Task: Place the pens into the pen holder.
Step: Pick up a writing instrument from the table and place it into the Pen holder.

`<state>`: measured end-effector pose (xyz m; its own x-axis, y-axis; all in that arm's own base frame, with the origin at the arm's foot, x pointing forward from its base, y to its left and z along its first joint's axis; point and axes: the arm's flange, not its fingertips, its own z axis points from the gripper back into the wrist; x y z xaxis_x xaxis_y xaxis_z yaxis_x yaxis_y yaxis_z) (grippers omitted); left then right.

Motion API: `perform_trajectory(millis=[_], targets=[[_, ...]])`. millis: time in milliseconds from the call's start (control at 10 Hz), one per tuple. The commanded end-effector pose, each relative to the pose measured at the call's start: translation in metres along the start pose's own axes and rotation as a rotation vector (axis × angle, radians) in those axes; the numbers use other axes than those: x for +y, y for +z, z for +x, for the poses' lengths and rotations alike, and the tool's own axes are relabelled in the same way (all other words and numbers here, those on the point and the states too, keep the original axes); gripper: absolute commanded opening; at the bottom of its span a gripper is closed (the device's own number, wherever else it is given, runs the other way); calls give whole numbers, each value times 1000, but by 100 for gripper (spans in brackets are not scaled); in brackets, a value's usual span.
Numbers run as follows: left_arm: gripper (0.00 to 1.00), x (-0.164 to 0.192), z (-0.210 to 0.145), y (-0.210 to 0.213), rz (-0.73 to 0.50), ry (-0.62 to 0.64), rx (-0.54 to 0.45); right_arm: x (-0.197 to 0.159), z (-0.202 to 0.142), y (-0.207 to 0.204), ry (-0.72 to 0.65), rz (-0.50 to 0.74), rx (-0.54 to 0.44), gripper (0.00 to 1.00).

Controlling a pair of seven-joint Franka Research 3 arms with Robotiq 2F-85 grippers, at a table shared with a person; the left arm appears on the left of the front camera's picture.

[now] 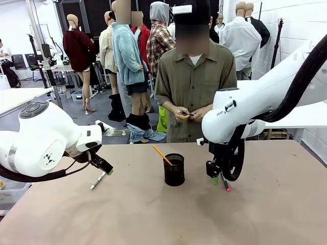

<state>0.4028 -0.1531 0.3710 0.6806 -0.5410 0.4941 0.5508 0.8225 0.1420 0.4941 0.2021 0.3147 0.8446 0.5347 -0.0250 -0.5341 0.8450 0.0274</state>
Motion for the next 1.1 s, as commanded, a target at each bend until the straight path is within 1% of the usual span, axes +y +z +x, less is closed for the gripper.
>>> perform_trajectory(millis=[0, 300, 400, 500, 700, 800, 1000], targets=[[100, 2, -1, 1, 0, 5, -1, -10, 12, -6, -40, 10, -12, 72], [100, 2, -1, 1, 0, 5, -1, -24, 17, -13, -61, 35, -16, 72], [100, 2, -1, 1, 0, 5, -1, -28, 20, -16, -51, 39, -8, 65], [100, 2, -1, 1, 0, 5, -1, -29, 21, -18, -33, 52, -10, 49], [100, 2, -1, 1, 0, 5, -1, -29, 20, -18, -18, 32, -8, 9], [100, 2, -1, 1, 0, 5, -1, -29, 20, -17, -13, 23, -5, 0], [100, 2, -1, 1, 0, 5, -1, -26, 20, -16, 4, -1, 11, 0]])
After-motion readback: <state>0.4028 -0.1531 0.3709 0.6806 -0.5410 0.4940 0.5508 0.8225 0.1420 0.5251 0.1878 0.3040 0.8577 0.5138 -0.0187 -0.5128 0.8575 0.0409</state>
